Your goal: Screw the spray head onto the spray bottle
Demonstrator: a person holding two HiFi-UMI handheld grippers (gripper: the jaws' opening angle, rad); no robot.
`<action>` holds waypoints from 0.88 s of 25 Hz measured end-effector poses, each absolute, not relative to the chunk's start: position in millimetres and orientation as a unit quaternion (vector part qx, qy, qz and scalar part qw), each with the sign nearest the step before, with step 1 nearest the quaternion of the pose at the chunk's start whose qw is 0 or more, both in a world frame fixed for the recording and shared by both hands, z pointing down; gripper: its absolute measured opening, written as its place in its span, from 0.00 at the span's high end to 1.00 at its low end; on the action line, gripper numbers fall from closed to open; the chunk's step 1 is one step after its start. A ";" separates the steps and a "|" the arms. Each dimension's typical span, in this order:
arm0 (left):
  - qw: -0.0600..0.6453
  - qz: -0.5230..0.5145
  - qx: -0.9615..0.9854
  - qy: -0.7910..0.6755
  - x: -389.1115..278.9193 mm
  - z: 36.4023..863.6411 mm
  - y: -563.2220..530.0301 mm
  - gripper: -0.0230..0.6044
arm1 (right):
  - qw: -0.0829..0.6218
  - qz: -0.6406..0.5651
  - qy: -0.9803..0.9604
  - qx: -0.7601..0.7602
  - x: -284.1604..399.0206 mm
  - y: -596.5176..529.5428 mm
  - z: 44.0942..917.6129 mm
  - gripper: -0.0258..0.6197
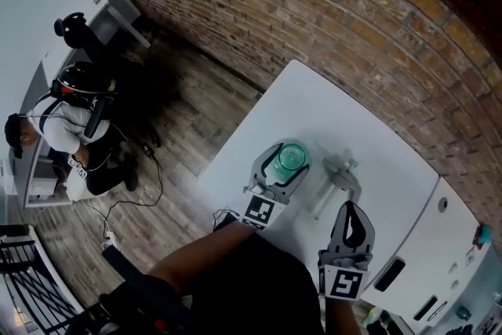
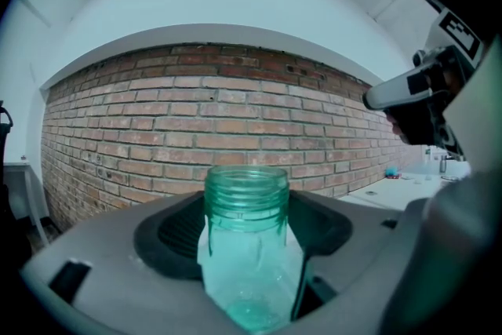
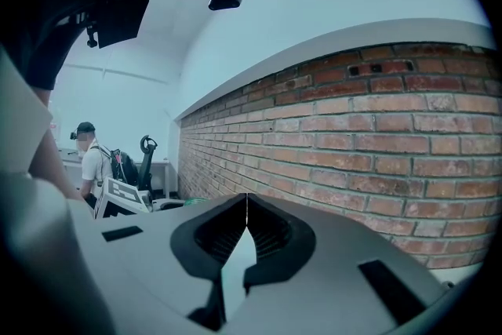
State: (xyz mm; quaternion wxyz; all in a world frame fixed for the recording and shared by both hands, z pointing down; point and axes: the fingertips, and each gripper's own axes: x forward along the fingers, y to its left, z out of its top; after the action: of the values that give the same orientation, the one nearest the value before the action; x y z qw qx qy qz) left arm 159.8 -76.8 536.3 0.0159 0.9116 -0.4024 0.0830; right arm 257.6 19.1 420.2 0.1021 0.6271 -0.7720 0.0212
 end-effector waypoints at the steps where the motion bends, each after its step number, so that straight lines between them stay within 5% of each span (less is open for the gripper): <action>1: 0.015 0.083 0.912 -0.402 161.0 536.8 -76.8 0.47 | 0.103 0.023 -0.771 0.629 259.7 18.8 421.1 0.95; 9: 0.001 0.095 0.922 -0.375 171.1 538.7 -80.8 0.39 | 0.105 0.029 -0.769 0.630 261.2 14.6 426.3 0.95; 22: -0.002 0.094 0.927 -0.362 173.0 542.4 -87.3 0.45 | 0.101 0.082 -0.721 0.680 293.5 8.5 447.5 0.95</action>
State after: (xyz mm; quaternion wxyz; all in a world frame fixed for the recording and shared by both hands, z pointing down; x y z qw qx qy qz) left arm 173.0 -87.3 542.4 -0.0018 0.9274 -0.3620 0.0939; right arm 293.5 8.5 447.5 0.1009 0.6802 -0.7214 0.0818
